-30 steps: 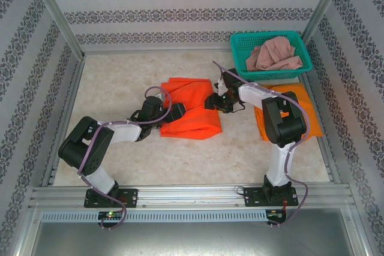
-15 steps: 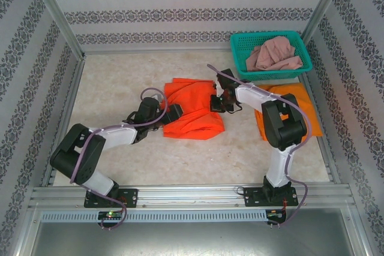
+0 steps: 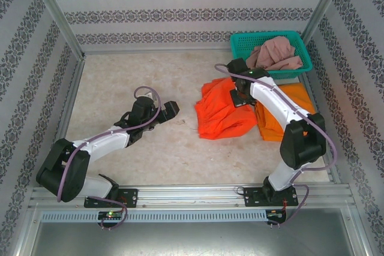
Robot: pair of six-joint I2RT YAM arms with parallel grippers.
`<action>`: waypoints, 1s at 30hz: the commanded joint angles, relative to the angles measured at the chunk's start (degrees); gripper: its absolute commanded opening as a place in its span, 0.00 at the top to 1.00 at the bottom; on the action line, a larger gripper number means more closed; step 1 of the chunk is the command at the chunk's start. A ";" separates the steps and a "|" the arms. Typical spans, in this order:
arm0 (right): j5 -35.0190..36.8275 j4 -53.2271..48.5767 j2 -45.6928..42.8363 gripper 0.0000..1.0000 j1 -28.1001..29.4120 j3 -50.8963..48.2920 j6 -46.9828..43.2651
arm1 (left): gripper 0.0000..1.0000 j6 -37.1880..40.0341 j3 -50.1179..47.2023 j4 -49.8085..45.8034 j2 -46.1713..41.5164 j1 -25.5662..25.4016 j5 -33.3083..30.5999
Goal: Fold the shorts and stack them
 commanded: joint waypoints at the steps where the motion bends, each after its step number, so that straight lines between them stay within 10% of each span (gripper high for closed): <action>1: 7.90 -5.63 -3.14 1.00 -1.71 3.25 -3.53 | 0.00 0.58 -0.91 -0.03 0.04 0.33 -0.15; 30: 10.96 -11.57 -10.15 1.00 -12.15 14.59 -7.02 | 0.00 -0.34 -2.55 2.95 0.61 1.66 1.10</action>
